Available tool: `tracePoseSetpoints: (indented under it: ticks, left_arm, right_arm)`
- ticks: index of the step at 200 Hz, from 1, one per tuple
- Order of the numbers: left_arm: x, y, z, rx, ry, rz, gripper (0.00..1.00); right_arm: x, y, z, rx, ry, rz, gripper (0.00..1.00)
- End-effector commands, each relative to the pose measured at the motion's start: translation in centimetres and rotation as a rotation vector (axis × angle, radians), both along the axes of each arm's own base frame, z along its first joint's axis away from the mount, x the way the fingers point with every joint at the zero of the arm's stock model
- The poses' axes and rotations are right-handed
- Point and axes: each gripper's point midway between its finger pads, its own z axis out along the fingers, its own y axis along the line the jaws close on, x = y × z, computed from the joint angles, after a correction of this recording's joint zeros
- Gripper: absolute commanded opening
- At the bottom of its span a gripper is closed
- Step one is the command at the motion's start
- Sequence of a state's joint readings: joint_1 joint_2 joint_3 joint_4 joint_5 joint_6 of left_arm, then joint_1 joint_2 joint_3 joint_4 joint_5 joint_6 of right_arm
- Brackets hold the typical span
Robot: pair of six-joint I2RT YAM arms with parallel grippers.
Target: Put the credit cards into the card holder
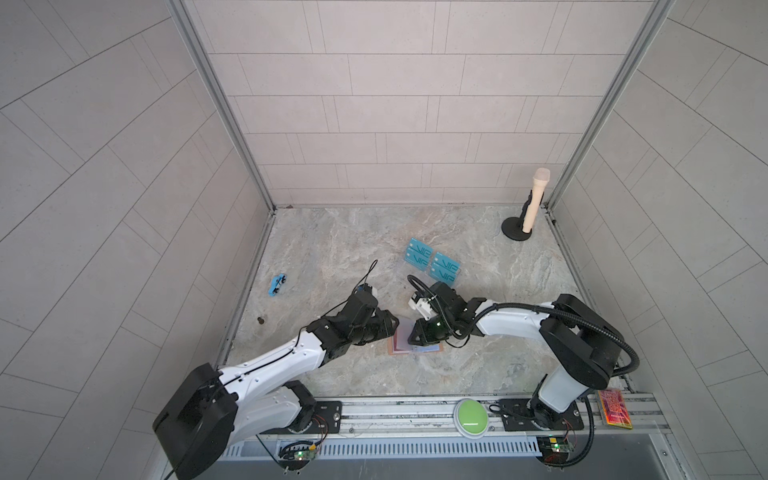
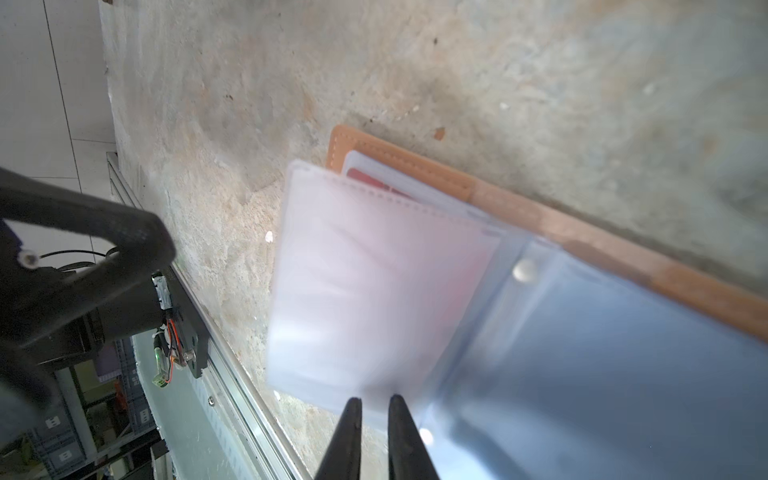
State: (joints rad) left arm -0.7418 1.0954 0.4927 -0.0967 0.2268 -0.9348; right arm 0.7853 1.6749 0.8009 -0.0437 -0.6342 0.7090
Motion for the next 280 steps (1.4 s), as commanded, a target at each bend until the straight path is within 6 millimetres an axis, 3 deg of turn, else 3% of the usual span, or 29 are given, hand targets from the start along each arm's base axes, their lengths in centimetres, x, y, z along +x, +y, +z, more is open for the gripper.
tracePoseSetpoints:
  ticks: [1, 32, 61, 86, 124, 152, 181, 210, 280]
  left_arm:
    - [-0.5, 0.8, -0.6, 0.019, 0.008, 0.008, 0.47]
    - [-0.7, 0.4, -1.0, 0.007, 0.023, -0.007, 0.44]
    - [-0.7, 0.7, -1.1, 0.023, 0.026, 0.001, 0.44]
    - [-0.2, 1.3, -0.9, 0.057, 0.011, 0.029, 0.44]
    - [2.0, 3.9, 0.4, 0.179, -0.076, 0.162, 0.48]
    - [2.9, 4.4, 0.9, 0.183, -0.114, 0.207, 0.51]
    - [3.2, 3.9, 1.2, 0.197, -0.110, 0.164, 0.54]
    - [3.4, 3.5, 1.4, 0.182, -0.119, 0.154, 0.55]
    - [3.7, 2.2, 0.4, 0.132, -0.064, 0.140, 0.55]
  right_arm:
    - [0.5, 1.1, -0.1, 0.023, 0.002, -0.016, 0.15]
    - [0.6, 1.5, -0.6, 0.011, 0.008, -0.017, 0.14]
    - [0.6, 0.6, -0.1, -0.067, -0.025, 0.030, 0.14]
    - [1.9, 0.4, 3.8, -0.059, -0.085, 0.053, 0.15]
    - [7.5, -2.1, 11.9, -0.147, -0.262, 0.065, 0.22]
    - [11.9, -4.6, 14.5, -0.282, -0.349, 0.055, 0.26]
    - [15.0, -6.8, 14.2, -0.359, -0.365, 0.066, 0.35]
    - [17.2, -9.0, 12.8, -0.419, -0.343, 0.063, 0.36]
    - [19.6, -10.8, 10.3, -0.522, -0.336, 0.106, 0.40]
